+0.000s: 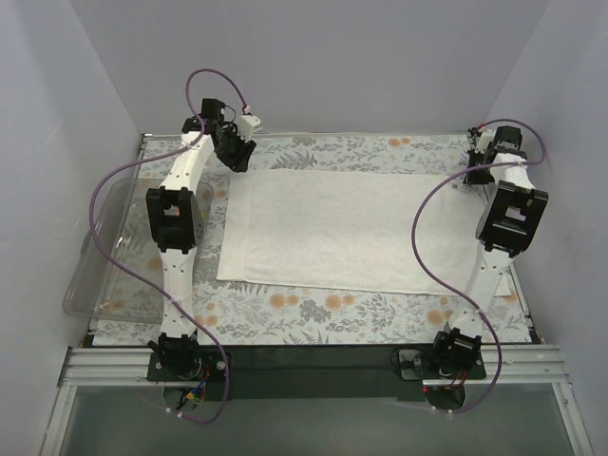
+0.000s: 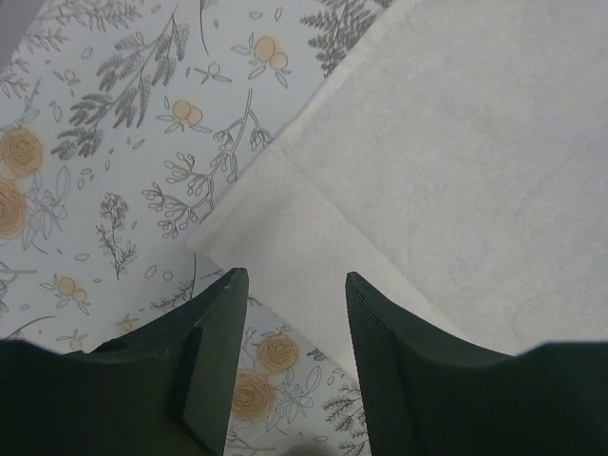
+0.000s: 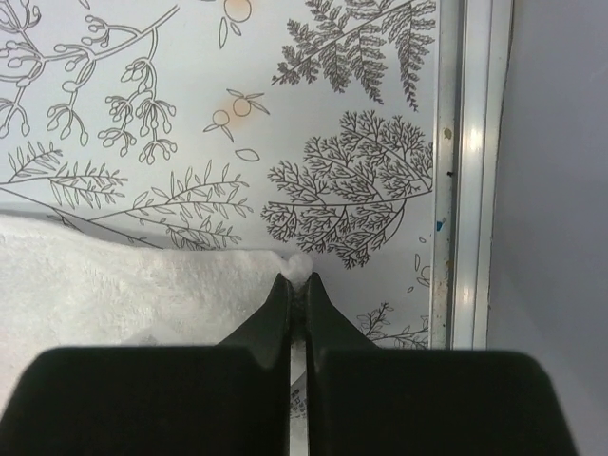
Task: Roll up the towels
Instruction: Fold the towel
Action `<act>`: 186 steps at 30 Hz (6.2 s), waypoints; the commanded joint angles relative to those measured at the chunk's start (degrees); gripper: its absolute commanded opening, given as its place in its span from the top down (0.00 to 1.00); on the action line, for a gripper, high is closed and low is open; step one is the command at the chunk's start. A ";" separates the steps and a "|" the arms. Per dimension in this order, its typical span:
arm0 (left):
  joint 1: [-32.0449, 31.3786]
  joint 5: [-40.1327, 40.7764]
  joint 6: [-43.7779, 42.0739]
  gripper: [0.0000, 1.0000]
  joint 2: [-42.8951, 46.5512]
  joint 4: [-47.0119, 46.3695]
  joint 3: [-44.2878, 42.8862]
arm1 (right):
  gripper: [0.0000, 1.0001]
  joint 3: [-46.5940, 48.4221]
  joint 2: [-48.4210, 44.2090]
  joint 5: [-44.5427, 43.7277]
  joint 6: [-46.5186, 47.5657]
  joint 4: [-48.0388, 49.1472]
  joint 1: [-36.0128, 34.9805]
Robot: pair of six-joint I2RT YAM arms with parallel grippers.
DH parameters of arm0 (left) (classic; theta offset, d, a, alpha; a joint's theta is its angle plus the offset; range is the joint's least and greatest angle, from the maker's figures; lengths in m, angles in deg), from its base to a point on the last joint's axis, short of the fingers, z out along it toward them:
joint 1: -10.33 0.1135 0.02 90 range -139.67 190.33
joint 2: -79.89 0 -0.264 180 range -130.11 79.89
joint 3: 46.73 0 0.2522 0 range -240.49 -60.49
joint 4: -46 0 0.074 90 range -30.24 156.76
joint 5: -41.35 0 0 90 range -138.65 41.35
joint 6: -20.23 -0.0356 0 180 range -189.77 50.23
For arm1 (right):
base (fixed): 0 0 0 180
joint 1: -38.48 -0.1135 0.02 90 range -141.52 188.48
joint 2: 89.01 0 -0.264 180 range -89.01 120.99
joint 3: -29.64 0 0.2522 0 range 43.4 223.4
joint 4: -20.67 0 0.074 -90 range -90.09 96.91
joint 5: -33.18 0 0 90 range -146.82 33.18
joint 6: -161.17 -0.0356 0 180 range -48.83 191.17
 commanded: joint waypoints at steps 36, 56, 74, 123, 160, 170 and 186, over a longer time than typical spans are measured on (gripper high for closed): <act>5.58 2.86 7.71 0.53 -2.74 -23.25 11.54 | 0.99 -4.56 -6.40 -0.42 4.67 -4.75 -1.67; 6.37 -4.43 7.09 1.00 -0.03 -20.96 9.43 | 0.99 -2.46 -7.54 -0.42 6.87 -5.63 -1.58; 9.54 -11.46 5.14 0.66 8.86 -20.97 16.90 | 0.99 -3.68 -14.04 1.68 8.18 -5.72 -0.79; 7.25 -8.92 9.46 0.73 -4.68 -25.27 15.66 | 0.99 -3.86 -10.44 0.37 6.95 -6.68 -0.88; 13.58 -24.21 -3.77 1.00 19.83 -15.79 25.33 | 0.99 -9.92 -21.77 1.95 11.88 -7.91 0.79; 17.26 -27.81 -14.61 1.00 33.54 -6.22 39.30 | 0.99 -19.67 -30.82 2.39 15.92 -7.91 3.07; 18.50 -24.22 -43.79 1.00 49.63 13.84 56.70 | 0.99 -42.79 -45.33 1.16 31.82 -8.35 7.91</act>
